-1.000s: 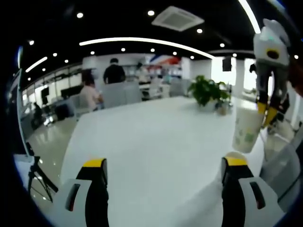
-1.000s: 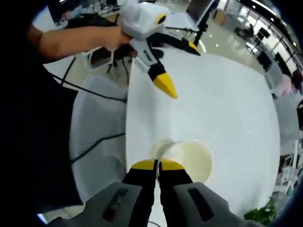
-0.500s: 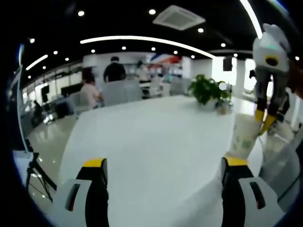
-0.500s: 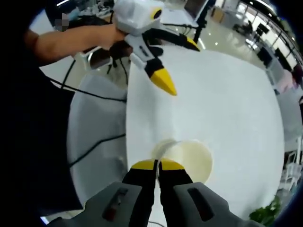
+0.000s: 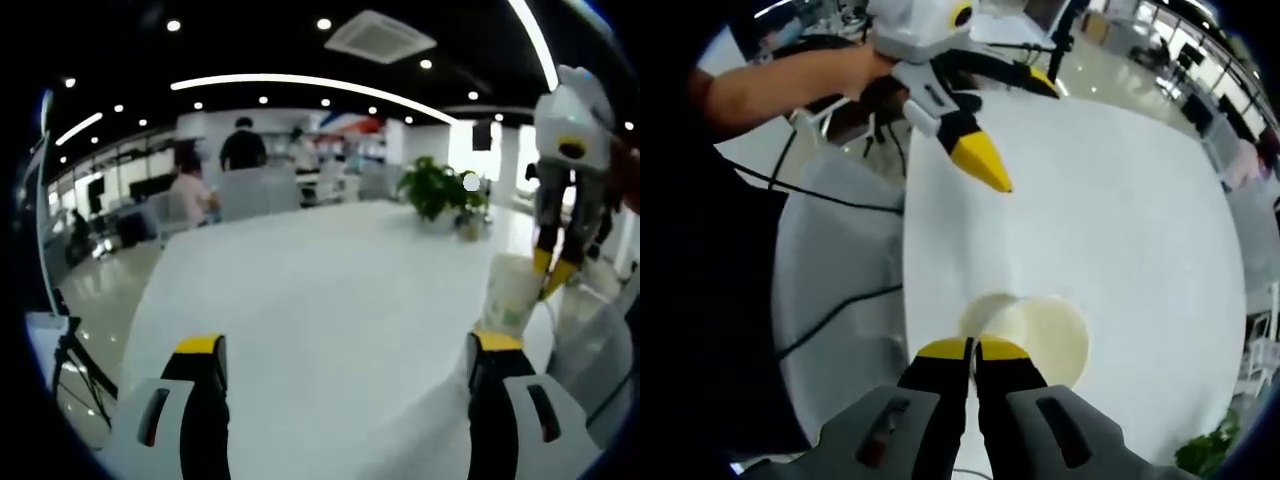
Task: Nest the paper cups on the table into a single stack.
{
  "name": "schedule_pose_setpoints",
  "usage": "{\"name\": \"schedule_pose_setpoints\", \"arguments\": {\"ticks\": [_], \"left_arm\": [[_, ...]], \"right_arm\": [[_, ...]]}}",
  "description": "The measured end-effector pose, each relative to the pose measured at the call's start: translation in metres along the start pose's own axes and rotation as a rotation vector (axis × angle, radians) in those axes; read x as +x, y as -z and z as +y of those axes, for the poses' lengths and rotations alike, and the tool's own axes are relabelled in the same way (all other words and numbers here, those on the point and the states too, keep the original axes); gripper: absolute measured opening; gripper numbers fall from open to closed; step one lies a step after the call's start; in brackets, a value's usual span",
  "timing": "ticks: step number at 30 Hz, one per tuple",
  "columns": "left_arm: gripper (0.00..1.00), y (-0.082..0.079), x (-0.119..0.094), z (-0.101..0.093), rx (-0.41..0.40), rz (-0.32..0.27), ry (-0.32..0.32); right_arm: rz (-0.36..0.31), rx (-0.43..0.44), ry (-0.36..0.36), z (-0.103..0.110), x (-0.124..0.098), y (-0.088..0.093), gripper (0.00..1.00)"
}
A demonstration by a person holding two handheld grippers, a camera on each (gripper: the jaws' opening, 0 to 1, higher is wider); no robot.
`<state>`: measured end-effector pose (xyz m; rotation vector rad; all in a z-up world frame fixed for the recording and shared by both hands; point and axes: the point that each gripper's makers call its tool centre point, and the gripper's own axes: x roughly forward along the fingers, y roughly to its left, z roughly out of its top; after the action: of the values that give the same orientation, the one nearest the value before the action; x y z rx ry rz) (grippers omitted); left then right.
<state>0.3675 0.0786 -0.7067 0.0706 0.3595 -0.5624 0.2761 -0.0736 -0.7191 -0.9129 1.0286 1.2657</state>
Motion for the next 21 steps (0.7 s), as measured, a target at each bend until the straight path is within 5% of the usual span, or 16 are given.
{"name": "schedule_pose_setpoints", "arguments": {"ticks": [21], "left_arm": [[0.98,0.005,0.000,-0.001,-0.006,0.008,-0.001]], "right_arm": [[-0.012,0.042,-0.010,0.000,0.034,0.008,0.00]]}}
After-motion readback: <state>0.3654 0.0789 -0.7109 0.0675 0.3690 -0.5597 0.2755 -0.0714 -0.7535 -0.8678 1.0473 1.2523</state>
